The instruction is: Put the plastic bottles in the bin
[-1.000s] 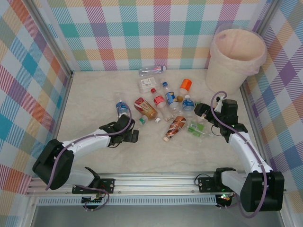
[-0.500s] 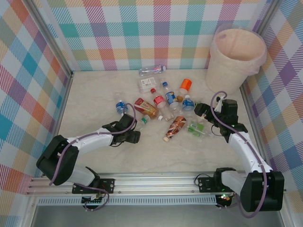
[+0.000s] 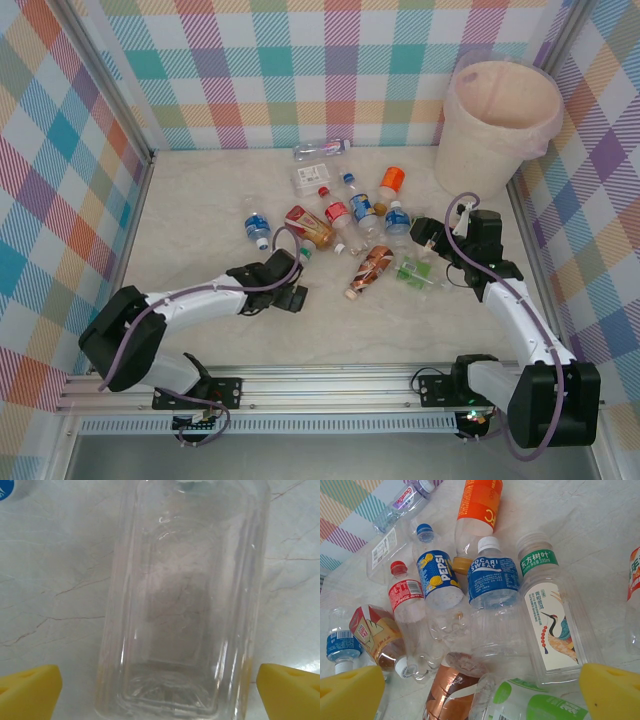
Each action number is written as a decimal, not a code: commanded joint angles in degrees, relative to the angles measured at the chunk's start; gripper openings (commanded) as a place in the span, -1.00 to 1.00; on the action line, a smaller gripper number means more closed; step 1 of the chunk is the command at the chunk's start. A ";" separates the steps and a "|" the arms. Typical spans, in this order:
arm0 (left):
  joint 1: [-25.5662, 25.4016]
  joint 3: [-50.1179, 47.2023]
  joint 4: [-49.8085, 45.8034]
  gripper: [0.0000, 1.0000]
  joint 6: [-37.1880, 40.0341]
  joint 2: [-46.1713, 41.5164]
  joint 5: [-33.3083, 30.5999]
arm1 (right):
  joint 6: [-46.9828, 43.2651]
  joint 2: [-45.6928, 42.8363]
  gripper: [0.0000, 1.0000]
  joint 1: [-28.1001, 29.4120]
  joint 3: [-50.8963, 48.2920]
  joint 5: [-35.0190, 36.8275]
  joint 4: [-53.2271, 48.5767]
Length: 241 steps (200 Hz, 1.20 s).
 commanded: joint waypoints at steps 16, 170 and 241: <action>0.45 5.43 -2.09 0.96 2.58 5.64 -0.23 | -0.93 0.59 0.99 0.35 1.79 -0.73 1.93; 0.45 3.56 12.33 0.01 -2.83 -13.29 17.42 | 7.57 -2.65 0.99 9.20 5.80 -13.46 -0.29; -0.21 13.60 25.39 -0.03 -5.38 -2.11 34.97 | 19.74 7.46 1.00 17.62 13.88 -21.82 11.68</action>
